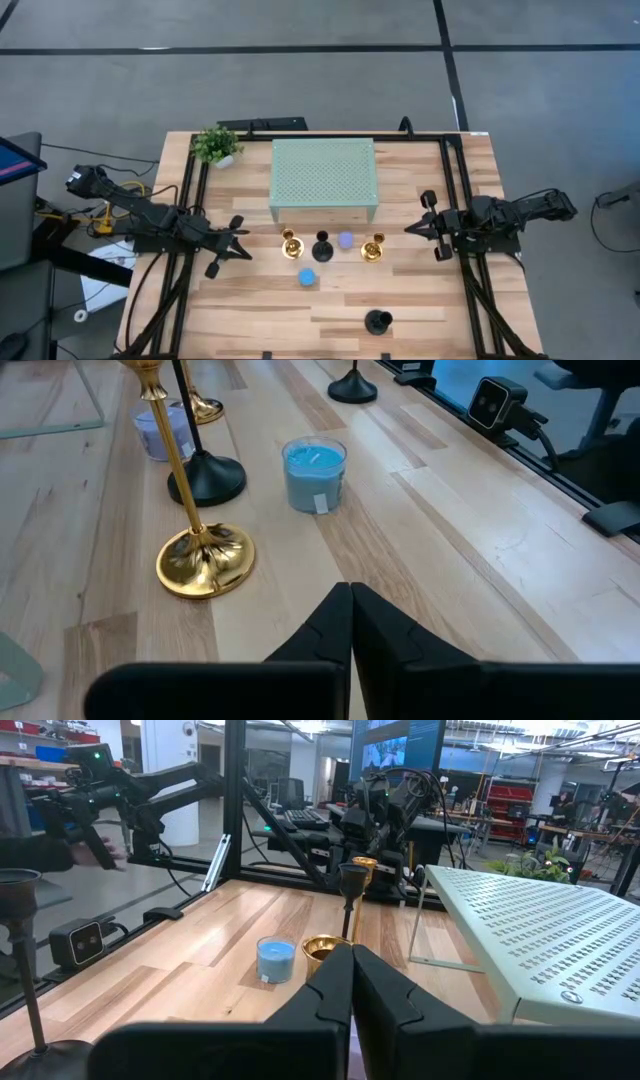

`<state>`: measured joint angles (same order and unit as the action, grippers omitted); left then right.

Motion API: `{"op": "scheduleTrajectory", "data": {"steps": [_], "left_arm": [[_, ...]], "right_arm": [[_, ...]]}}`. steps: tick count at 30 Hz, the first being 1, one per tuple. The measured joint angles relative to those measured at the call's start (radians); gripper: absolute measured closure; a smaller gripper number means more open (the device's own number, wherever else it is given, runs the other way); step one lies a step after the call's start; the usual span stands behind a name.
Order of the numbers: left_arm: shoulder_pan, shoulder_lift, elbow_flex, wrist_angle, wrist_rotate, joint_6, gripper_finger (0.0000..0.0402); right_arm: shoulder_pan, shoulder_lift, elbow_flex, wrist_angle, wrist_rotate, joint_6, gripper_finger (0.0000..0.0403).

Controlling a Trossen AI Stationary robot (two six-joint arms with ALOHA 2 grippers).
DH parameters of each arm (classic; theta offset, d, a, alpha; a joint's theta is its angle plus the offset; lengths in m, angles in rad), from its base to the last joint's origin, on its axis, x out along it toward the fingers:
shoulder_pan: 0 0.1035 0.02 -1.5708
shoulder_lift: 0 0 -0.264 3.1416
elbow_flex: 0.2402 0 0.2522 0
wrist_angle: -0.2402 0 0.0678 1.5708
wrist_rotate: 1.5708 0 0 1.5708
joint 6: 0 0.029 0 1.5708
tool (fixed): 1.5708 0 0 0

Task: Pick & Place candle stick holders
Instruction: Put the left gold candle holder on the shelf

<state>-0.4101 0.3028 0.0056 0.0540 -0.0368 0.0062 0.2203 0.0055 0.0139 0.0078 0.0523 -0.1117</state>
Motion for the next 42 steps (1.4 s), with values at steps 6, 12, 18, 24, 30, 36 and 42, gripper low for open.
{"op": "scheduleTrajectory", "data": {"steps": [6, 12, 18, 24, 30, 36, 42], "left_arm": [[0.000, 0.000, 0.000, 0.016, 0.000, 0.000, 0.0395], [0.000, 0.000, 0.000, 0.022, 0.000, 0.000, 0.0395], [0.000, 0.000, 0.000, 0.029, 0.000, 0.000, 0.0395], [0.000, 0.000, 0.000, 0.038, 0.000, 0.000, 0.0395], [0.000, 0.000, 0.000, 0.073, 0.000, -0.004, 0.0395], [0.000, 0.000, 0.000, 0.134, -0.001, -0.004, 0.0395], [0.000, 0.000, 0.000, 0.245, -0.005, -0.004, 0.0395]], "right_arm": [[0.000, 0.000, 0.000, 0.000, 0.000, -0.002, 0.0403], [0.000, 0.000, 0.000, 0.000, 0.000, -0.001, 0.0403], [0.000, 0.000, 0.000, 0.000, 0.000, -0.001, 0.0403], [0.000, 0.000, 0.000, 0.000, 0.000, -0.001, 0.0403], [0.000, 0.000, 0.000, 0.000, 0.000, 0.004, 0.0403], [0.000, 0.000, 0.000, 0.004, 0.001, 0.147, 0.0403], [0.000, 0.000, 0.000, 0.005, 0.001, 0.173, 0.0403]]}}
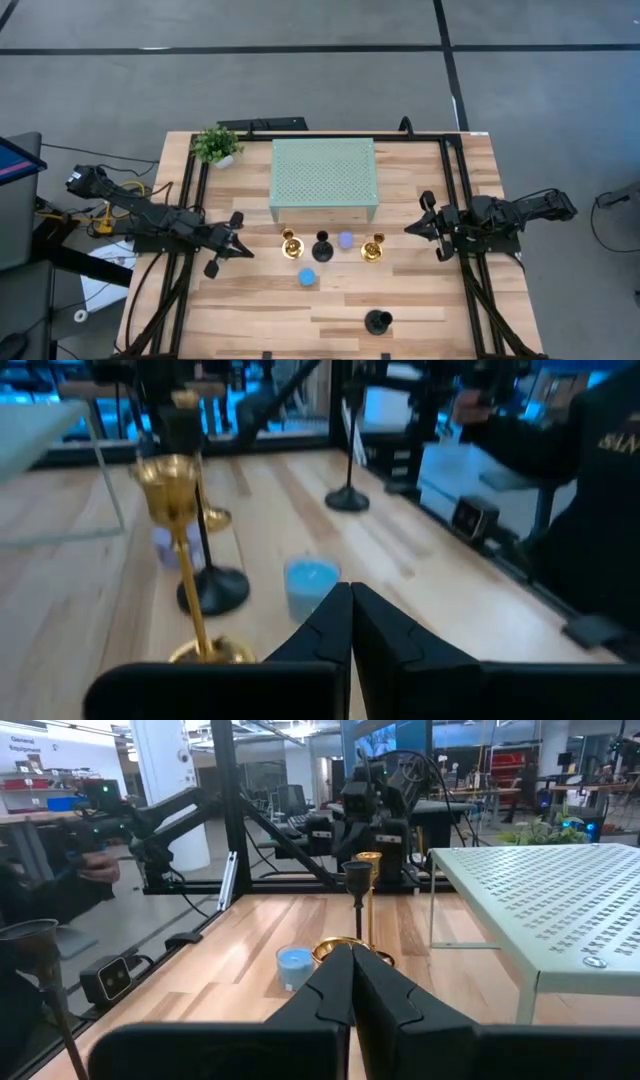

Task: Pick & Place candle stick holders
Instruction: Put the left gold candle holder on the shelf

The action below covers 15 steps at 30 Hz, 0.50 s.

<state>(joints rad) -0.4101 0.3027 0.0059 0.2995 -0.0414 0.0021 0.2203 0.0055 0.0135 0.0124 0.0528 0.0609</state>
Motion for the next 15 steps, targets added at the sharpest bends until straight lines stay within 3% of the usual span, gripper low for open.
{"op": "scheduleTrajectory", "data": {"steps": [15], "left_arm": [[0.000, 0.000, 0.000, 0.016, 0.000, 0.000, 0.0395]], "right_arm": [[0.000, 0.000, 0.000, -0.003, 0.000, -0.007, 0.0403]]}}
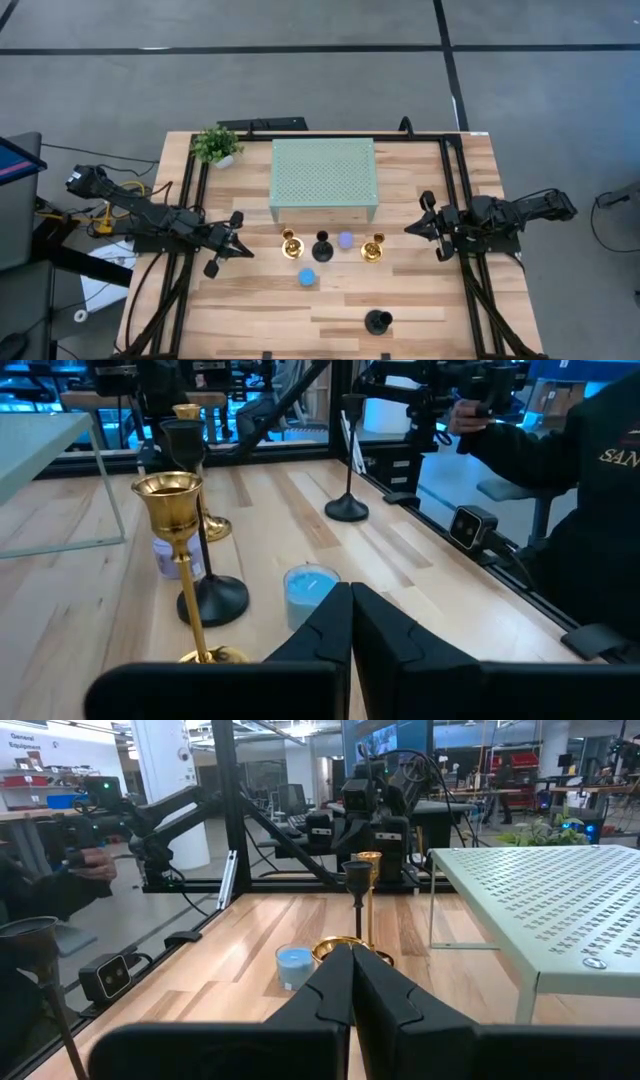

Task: Pick & Place candle stick holders
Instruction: Put the left gold candle holder on the shelf

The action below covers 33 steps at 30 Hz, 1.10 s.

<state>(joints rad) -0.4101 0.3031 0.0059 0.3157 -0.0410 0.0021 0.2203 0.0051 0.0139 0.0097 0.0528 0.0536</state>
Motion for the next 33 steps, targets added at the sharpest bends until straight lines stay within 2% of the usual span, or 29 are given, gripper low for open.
{"op": "scheduleTrajectory", "data": {"steps": [7, 13, 24, 33], "left_arm": [[0.000, 0.019, 0.000, -0.009, -0.075, 0.000, 0.0395], [0.000, 0.159, 0.000, -0.050, -0.217, 0.015, 0.0397], [0.020, 0.434, 0.000, 0.252, -0.250, 0.014, 0.0398], [0.018, 0.653, 0.000, 0.436, -0.251, -0.068, 0.0398]], "right_arm": [[0.000, 0.000, 0.000, -0.001, 0.000, 0.000, 0.0403], [0.000, 0.000, 0.000, -0.001, 0.000, -0.003, 0.0403], [0.000, 0.000, 0.000, -0.002, 0.000, -0.010, 0.0403], [0.000, 0.000, 0.000, -0.002, 0.000, -0.010, 0.0403]]}}
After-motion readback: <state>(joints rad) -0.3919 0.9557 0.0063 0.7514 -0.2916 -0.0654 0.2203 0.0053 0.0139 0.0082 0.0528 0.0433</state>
